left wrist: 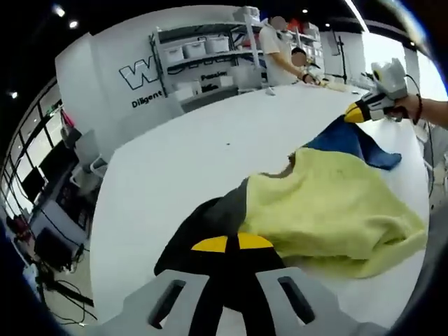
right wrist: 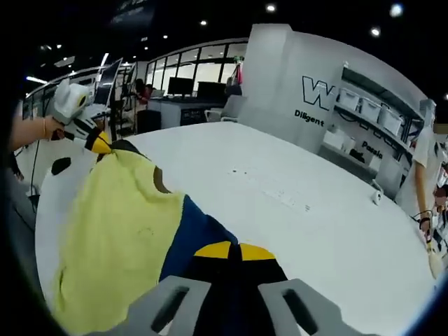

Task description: Fold the garment on the visible template until the final outline fits inside the template.

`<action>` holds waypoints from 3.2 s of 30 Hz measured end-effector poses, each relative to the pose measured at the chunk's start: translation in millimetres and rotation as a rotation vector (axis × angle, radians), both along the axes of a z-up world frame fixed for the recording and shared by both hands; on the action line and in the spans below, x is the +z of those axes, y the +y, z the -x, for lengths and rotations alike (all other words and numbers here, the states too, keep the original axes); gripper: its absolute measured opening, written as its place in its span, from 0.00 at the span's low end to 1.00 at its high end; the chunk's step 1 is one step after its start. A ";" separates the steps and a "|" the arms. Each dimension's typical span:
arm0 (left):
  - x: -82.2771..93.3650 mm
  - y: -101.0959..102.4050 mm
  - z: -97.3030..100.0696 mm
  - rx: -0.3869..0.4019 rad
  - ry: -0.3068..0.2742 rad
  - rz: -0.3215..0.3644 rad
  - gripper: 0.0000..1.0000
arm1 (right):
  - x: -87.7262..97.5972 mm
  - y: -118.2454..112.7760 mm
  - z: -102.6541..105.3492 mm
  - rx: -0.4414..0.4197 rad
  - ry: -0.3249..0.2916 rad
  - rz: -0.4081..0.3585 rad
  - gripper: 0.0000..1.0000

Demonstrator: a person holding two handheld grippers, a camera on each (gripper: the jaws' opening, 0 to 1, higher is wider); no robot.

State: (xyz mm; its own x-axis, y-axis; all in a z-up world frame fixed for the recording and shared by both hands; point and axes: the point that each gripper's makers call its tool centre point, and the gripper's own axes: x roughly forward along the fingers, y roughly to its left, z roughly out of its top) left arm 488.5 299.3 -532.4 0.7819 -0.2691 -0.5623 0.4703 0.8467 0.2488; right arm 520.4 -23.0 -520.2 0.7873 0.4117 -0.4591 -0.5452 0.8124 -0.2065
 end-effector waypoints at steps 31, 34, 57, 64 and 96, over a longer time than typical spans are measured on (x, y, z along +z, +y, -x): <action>-19.4 -31.1 -7.5 -0.112 0.027 -0.028 0.36 | -18.9 -27.8 -33.6 -0.196 0.113 -0.147 0.48; -23.2 -32.0 -4.9 -0.111 0.035 -0.024 0.44 | -18.4 -21.5 -30.0 -0.184 0.118 -0.171 0.64; -59.9 -31.4 29.8 -0.025 0.162 0.104 0.46 | -41.9 21.1 33.5 -0.092 0.211 -0.286 0.88; -73.6 -42.0 37.6 -0.053 0.189 0.087 0.42 | -52.7 34.5 62.1 -0.072 0.226 -0.266 0.88; -99.9 -59.6 20.5 -0.072 0.234 0.083 0.26 | -92.4 45.5 175.4 -0.007 0.361 -0.219 0.85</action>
